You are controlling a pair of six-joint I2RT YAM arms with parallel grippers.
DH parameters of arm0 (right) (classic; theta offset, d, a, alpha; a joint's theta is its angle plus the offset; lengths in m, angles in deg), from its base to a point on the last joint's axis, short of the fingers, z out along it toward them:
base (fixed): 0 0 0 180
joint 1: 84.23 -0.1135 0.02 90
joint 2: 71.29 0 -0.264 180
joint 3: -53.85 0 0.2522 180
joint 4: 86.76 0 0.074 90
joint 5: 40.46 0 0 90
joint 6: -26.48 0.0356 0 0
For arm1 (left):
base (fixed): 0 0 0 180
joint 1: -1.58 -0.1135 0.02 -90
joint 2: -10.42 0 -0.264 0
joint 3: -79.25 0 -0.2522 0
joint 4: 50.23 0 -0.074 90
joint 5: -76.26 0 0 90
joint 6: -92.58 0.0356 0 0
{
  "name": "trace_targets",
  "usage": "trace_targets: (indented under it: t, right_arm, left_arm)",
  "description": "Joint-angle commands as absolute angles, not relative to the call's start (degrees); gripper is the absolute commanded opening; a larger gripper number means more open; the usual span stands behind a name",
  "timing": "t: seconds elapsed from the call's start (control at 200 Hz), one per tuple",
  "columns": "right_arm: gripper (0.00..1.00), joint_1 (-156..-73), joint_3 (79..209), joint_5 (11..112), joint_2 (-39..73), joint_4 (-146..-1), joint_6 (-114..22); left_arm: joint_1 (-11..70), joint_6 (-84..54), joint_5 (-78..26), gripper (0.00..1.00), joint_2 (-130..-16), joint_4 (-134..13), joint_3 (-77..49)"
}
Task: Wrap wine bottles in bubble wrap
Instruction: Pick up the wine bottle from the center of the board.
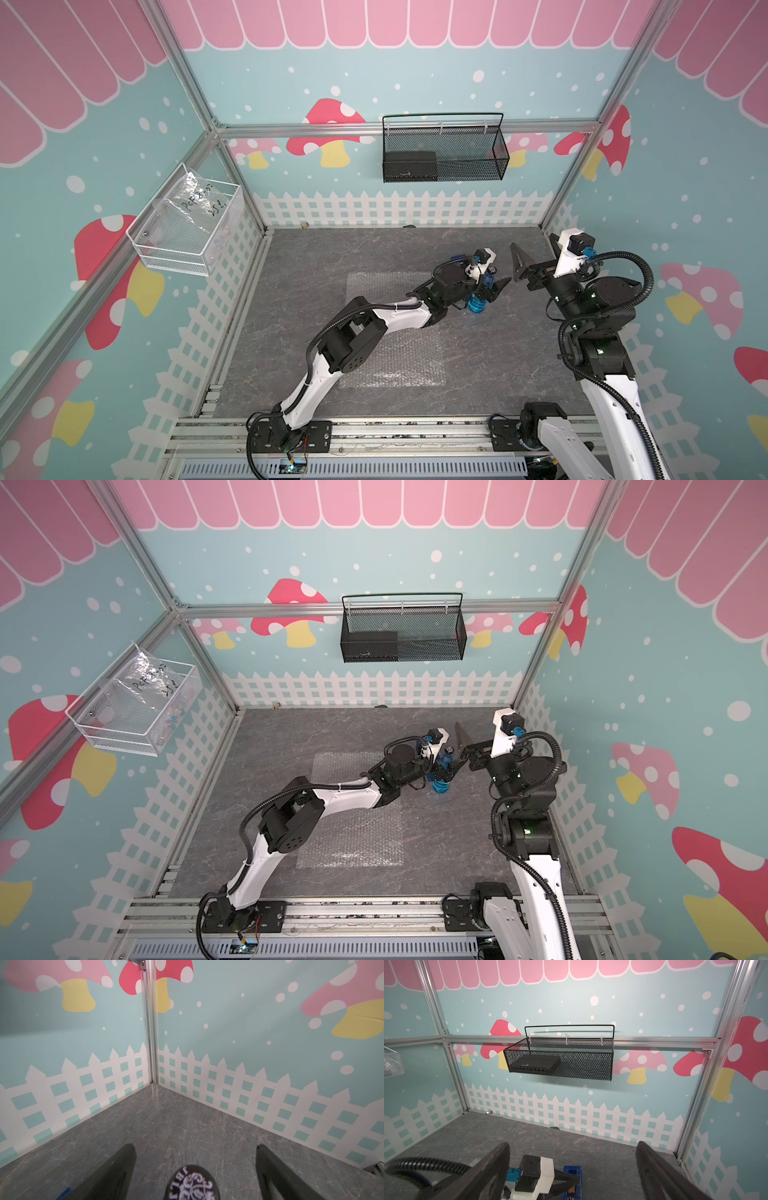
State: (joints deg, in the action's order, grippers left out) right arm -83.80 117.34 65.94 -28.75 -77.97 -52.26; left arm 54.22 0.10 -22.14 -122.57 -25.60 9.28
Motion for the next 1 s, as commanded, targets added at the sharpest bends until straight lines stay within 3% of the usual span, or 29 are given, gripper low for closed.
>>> trace_targets:
  t: [0.0, 0.08, 0.285, 0.49, 0.761, 0.931, 0.996]
  right_arm:
    - [0.96, -83.6, 116.4, 66.7, -29.8, -79.9, -52.1]
    - [0.96, -83.6, 116.1, 66.6, -30.0, -79.8, -52.2]
    - [0.96, -83.6, 115.6, 66.0, -30.2, -79.8, -52.7]
    - [0.96, -83.6, 115.2, 64.7, -30.0, -79.8, -53.4]
    - [0.99, -83.6, 119.5, 69.1, -25.4, -74.4, -56.7]
    - [1.00, -84.5, 118.1, 89.8, -20.6, -77.7, -57.8]
    - [0.99, -90.3, 118.0, 90.8, -18.3, -77.6, -59.1]
  left_arm:
    - [55.0, -0.5, -22.5, 0.84, -124.2, -27.0, 11.3]
    - [55.0, -0.7, -22.6, 0.77, -124.6, -27.4, 11.8]
    - [55.0, -1.7, -23.1, 0.40, -125.0, -27.5, 12.0]
    - [54.6, -3.1, -22.8, 0.14, -121.9, -26.0, 10.4]
    - [48.2, -7.3, -26.5, 0.07, -102.0, -25.2, 0.3]
    - [41.9, -10.4, -28.0, 0.05, -85.4, -28.0, -10.1]
    - [40.6, -8.6, -28.2, 0.05, -80.3, -33.0, -12.1]
